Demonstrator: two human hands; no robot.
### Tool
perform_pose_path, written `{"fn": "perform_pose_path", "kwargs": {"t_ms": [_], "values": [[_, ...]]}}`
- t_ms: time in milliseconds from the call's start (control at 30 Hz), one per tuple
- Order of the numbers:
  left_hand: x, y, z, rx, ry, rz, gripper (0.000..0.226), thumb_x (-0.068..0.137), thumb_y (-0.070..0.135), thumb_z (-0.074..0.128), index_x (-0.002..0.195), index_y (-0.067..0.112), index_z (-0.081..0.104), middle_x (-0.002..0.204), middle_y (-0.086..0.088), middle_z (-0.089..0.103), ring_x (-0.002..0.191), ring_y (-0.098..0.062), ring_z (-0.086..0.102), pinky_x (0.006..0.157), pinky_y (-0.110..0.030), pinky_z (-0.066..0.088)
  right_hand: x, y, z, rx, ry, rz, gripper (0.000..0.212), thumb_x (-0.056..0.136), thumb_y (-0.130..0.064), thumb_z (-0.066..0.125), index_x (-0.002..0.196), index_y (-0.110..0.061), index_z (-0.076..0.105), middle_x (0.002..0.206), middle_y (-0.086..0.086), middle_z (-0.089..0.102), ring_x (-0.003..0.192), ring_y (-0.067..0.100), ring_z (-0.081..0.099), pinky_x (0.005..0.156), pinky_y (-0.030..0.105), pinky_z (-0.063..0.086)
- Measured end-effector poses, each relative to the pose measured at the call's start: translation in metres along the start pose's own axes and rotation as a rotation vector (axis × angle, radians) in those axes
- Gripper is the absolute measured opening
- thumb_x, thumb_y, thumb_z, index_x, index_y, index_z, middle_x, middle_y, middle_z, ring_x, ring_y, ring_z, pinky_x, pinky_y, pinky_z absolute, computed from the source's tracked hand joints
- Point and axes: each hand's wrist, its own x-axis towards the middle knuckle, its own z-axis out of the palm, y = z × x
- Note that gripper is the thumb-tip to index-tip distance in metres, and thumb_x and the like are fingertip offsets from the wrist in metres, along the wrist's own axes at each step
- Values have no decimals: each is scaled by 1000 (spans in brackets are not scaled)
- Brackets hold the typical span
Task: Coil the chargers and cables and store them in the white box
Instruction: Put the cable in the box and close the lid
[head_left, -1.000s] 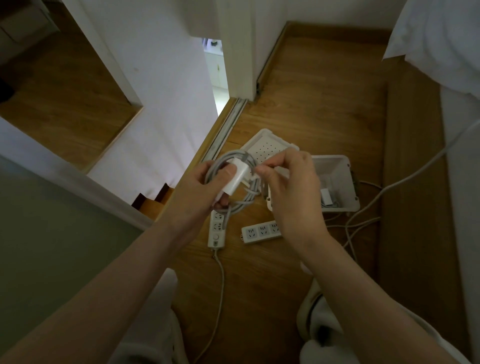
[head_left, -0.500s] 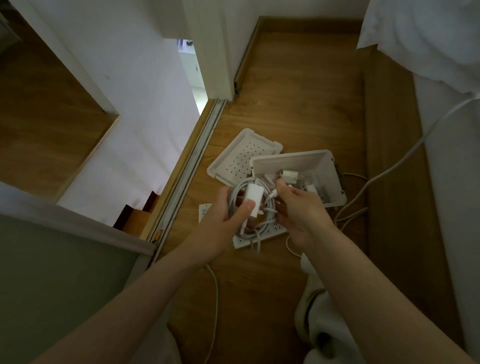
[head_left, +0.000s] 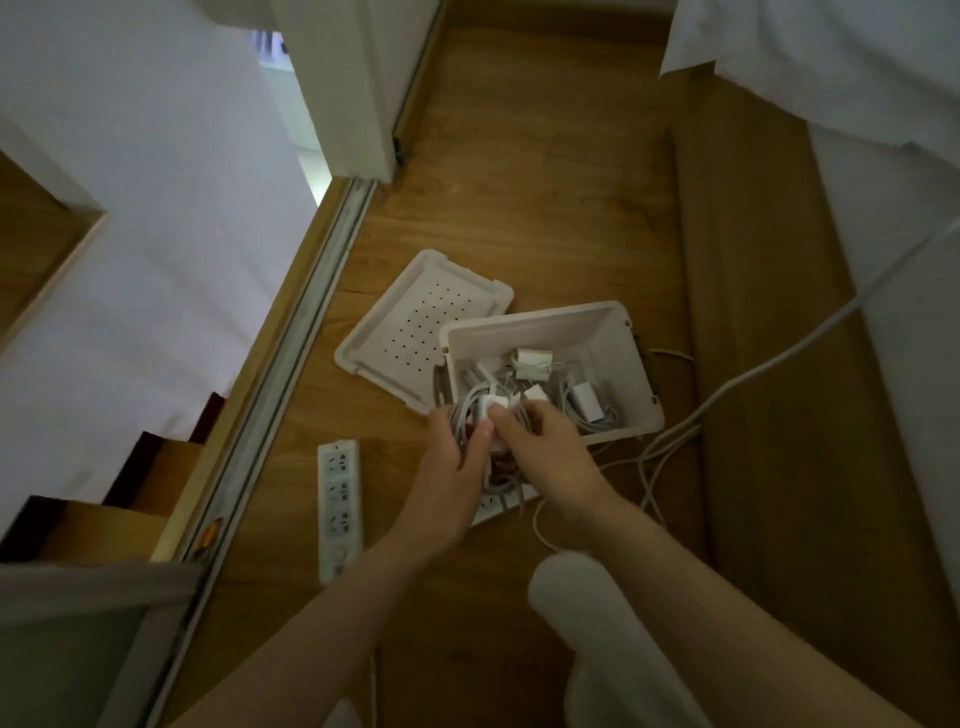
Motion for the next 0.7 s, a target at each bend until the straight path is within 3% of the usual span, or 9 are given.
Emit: {"fn": "perform_pose_path", "kwargs": {"t_ms": [100,167,233,333,467,600,700], "values": [[36,-33,-7,355,-58,131,35,96,44,24,118,27,45,115,4,50,102,-3,49,89,-24,46,26,27,10,164,104,75,33,92,-46,47,104,-18,57,99,5,65,91,22,64,84,41,54],[63,-52,-13,673,-96,233,46,95,45,15,125,27,45,126,3,45,115,-9,40,101,-31,38,54,38,8,117,177,71,30,94,-44,42,101,-17,54,89,1,63,81,15,63,71,26,55],[87,-66,-21,891,-71,218,46,98,42,19,136,28,40,144,1,34,133,-16,28,111,-36,23,86,44,2,-32,215,15,23,97,-39,41,96,-17,50,80,-4,57,69,5,56,53,10,45],[115,-86,-29,1173,-110,240,48,99,35,36,145,29,26,156,-1,14,144,-21,7,116,-38,6,138,48,-9,-239,250,-57,26,98,-36,40,98,-12,51,83,3,59,69,10,55,55,18,44],[139,-106,-34,1247,-177,276,54,96,23,43,145,28,23,157,-4,12,145,-22,0,117,-40,3,192,64,-11,-464,323,-82,45,96,-41,41,112,-1,55,104,19,63,94,32,59,81,43,50],[144,-129,-39,1129,-119,406,47,93,16,48,138,22,38,150,-12,32,142,-29,20,114,-45,16,219,78,-8,-371,271,-121,41,95,-40,45,114,-5,53,102,13,61,89,25,56,74,37,46],[142,-141,-45,1052,-5,445,46,94,23,36,139,17,35,144,-11,41,134,-27,36,110,-51,25,228,85,-11,-249,294,-151,33,94,-36,50,112,-8,50,101,6,56,90,19,52,76,31,42]]}}
